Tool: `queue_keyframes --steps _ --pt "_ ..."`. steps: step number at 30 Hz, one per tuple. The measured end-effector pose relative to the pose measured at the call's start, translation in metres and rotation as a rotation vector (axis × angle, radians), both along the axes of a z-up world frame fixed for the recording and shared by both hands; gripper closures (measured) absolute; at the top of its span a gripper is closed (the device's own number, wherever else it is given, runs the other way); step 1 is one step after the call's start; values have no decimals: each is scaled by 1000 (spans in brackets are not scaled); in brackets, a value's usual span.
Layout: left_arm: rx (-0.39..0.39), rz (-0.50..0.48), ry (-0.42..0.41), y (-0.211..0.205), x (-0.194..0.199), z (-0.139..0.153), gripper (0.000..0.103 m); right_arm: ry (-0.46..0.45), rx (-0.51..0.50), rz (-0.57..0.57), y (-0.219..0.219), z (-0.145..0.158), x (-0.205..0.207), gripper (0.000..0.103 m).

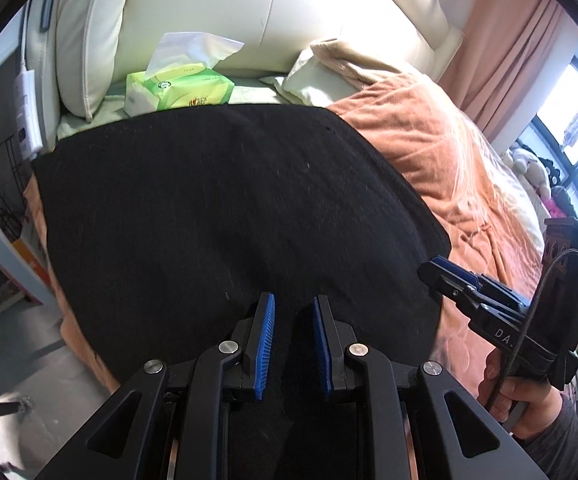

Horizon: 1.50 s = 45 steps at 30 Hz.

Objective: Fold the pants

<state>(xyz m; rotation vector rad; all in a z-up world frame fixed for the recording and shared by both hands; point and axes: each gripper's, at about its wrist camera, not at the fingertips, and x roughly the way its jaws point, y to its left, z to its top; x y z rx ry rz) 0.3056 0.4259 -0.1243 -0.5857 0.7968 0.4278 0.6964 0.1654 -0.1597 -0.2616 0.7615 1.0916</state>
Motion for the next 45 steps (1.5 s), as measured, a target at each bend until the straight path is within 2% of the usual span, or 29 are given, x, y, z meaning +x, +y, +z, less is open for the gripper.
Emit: queue_keyframes --steps 7,16,17,18,19,20,21,23,26,27,30,31,45 --pt "12 -16 23 -32 -19 8 82 38 -33 32 -22 11 -29 70" --pt "53 -26 15 -58 -45 49 81 24 23 -21 -81 62 -50 70" --pt "61 -23 10 -61 -48 55 81 21 26 -29 -88 67 -52 64" --pt "63 -23 4 -64 -51 59 79 16 28 -38 -95 72 -54 58" --pt "65 -24 -2 -67 -53 64 76 6 37 -52 -104 79 -57 45" --pt "77 -26 -9 -72 -56 71 65 -8 49 -67 -113 86 -61 34" --pt "89 -28 -14 -77 -58 75 51 -18 59 -77 -120 92 -64 30" --pt "120 -39 -38 -90 -62 88 34 -37 70 -99 -137 107 -72 24" --pt "155 -59 -65 -107 -68 106 24 -51 63 -130 -159 122 -85 18" --pt "163 -65 -70 -113 -69 111 18 -57 62 -139 -165 123 -92 17" --pt "187 -82 -94 -131 -75 125 6 -63 76 -166 -190 137 -110 3" --pt "197 -87 -99 -137 -77 130 4 -67 85 -175 -199 142 -116 0" --pt "280 -167 -147 -221 -111 179 1 -153 139 -270 -315 201 -207 0"
